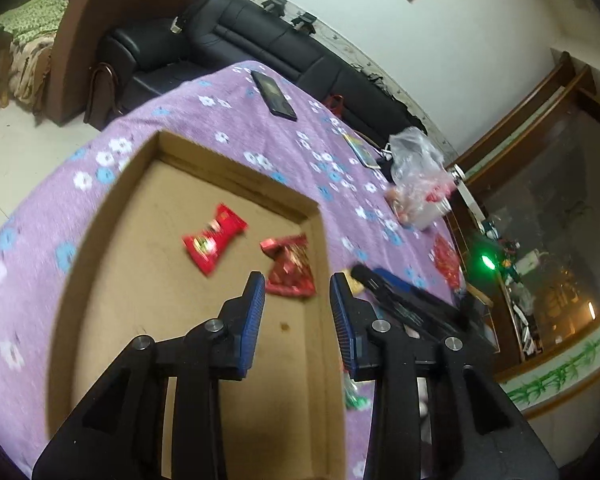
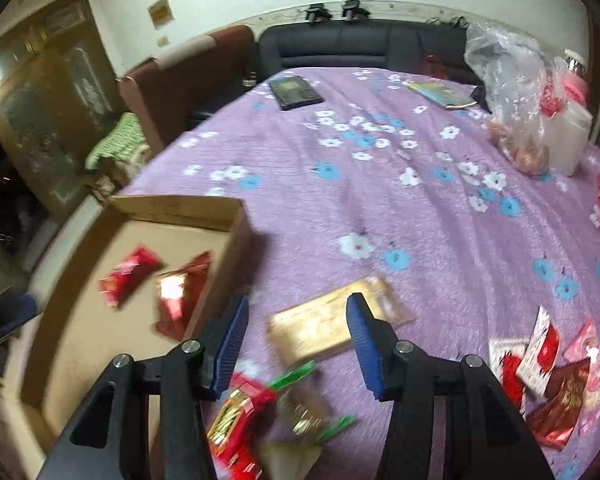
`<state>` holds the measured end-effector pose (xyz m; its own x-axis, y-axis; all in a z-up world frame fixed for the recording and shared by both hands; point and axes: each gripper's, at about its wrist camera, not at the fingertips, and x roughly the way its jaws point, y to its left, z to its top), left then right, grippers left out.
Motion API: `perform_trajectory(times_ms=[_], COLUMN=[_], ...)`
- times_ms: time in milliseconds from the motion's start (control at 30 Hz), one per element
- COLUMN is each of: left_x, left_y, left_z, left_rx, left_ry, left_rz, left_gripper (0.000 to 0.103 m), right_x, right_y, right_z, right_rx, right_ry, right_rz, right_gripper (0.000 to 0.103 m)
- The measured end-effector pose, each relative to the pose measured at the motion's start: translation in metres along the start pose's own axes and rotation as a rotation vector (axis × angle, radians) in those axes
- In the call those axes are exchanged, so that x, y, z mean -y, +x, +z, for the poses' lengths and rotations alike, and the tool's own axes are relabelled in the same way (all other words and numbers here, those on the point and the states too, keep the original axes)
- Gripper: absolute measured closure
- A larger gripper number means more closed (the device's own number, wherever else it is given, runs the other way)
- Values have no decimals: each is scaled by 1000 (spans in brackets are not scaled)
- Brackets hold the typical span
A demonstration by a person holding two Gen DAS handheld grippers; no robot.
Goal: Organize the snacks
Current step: 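Grasp the white packet with the left gripper while the right gripper grasps a green-wrapped candy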
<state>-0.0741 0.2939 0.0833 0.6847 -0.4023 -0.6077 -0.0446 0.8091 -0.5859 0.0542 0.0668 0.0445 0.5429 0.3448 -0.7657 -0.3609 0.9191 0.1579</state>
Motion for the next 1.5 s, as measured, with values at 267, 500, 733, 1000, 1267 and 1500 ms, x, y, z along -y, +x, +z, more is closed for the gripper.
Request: perform_trajectory(times_ms=[267,500,733,1000,1267,1500], left_x=[30,49,75,109,140,154], left_y=[5,12,32,50,87,128], left_z=[-24,-38,-59,-83,-113,-119], left_rx=[-31,-63,-121,-185,-261,-275], left_ry=[45,100,141,230,459,593], left_rz=[-7,-34,-67,-51,29,118], left_gripper=[71,71,71,71,71,71], right_x=[-14,11,73,76,96,95], right_y=[24,-19,-57,-66,-85,-88], right_z=[-10,-69,-103,-101,-129,-135], right_rx=[-43,-101,-87,-47,-26,-31], right_ry=[-166,-192,-71,-53,25,-34], right_rz=[-183,-129,-97,1,-14,13], right_gripper=[53,54,54,50,50,38])
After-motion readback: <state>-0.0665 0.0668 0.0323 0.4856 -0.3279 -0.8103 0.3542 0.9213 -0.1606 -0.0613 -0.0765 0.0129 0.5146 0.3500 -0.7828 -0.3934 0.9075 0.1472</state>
